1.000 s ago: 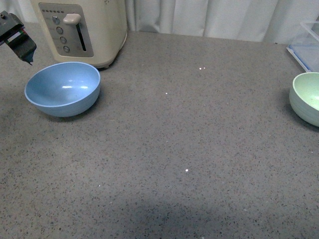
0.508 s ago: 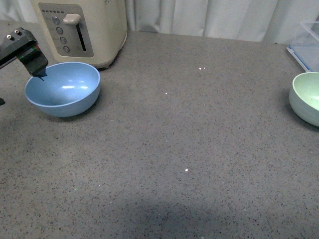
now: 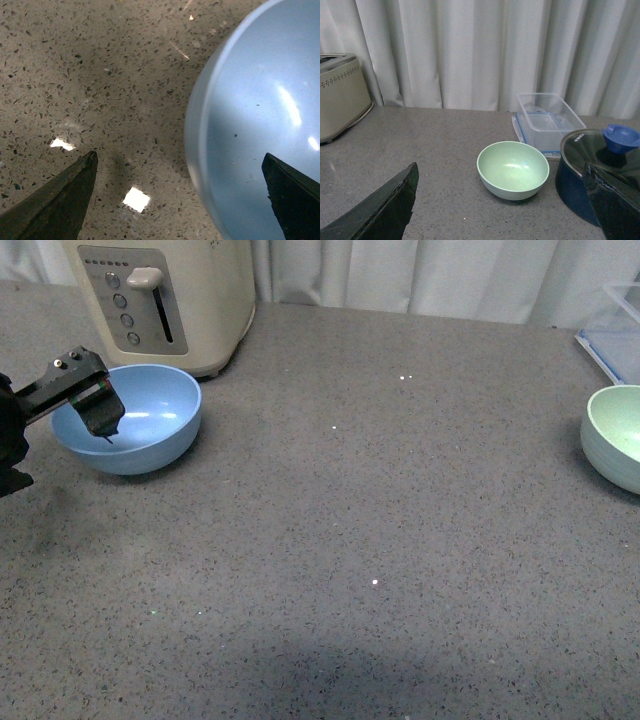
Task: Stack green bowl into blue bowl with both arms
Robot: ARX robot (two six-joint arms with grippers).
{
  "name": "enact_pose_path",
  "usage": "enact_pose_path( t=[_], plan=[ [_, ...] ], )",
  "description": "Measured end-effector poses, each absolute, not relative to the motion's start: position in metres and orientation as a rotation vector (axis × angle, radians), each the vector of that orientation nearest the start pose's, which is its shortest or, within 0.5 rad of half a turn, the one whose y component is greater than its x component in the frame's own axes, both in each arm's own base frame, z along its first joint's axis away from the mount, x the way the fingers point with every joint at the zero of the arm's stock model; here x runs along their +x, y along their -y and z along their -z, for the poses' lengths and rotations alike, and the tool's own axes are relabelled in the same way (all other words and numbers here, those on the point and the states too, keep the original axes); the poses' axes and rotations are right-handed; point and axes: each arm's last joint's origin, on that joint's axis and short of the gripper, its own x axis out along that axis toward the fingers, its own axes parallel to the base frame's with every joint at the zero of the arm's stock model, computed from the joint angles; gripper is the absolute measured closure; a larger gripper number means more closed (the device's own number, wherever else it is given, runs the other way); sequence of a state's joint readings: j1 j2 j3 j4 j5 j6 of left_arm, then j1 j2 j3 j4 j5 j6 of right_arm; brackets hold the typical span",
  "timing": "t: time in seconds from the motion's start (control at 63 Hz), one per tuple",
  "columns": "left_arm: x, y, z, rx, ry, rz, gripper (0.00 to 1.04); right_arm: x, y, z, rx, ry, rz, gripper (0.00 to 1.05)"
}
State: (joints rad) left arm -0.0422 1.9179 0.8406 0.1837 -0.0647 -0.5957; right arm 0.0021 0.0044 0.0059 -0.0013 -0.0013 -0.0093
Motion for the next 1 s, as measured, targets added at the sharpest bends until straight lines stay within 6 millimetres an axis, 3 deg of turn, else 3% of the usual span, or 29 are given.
enact_pose_path(
  t=[0.079, 0.603, 0.667, 0.73, 0.81, 1.0],
  plan=[
    [0.34, 0.012, -0.087, -0.503, -0.858, -0.297, 0.12, 0.098, 0.0, -0.165, -0.009, 0.0, -0.003, 0.09],
    [0.346, 0.013, -0.091, -0.503, -0.85, -0.285, 0.94, 0.098, 0.0, -0.165, -0.009, 0.0, -0.003, 0.09],
    [0.346, 0.016, -0.092, -0.467, -0.846, -0.288, 1.01, 0.098, 0.0, -0.165, -0.009, 0.0, -0.003, 0.09],
    [0.346, 0.023, -0.096, -0.421, -0.843, -0.279, 1.01, 0.098, 0.0, -0.165, -0.009, 0.0, -0.003, 0.09],
    [0.344, 0.041, -0.102, -0.361, -0.866, -0.235, 1.01, 0.098, 0.0, -0.165, -0.009, 0.0, -0.003, 0.09],
    [0.334, 0.133, -0.118, -0.295, -0.949, 0.047, 1.01, 0.098, 0.0, -0.165, -0.009, 0.0, -0.003, 0.09]
  ],
)
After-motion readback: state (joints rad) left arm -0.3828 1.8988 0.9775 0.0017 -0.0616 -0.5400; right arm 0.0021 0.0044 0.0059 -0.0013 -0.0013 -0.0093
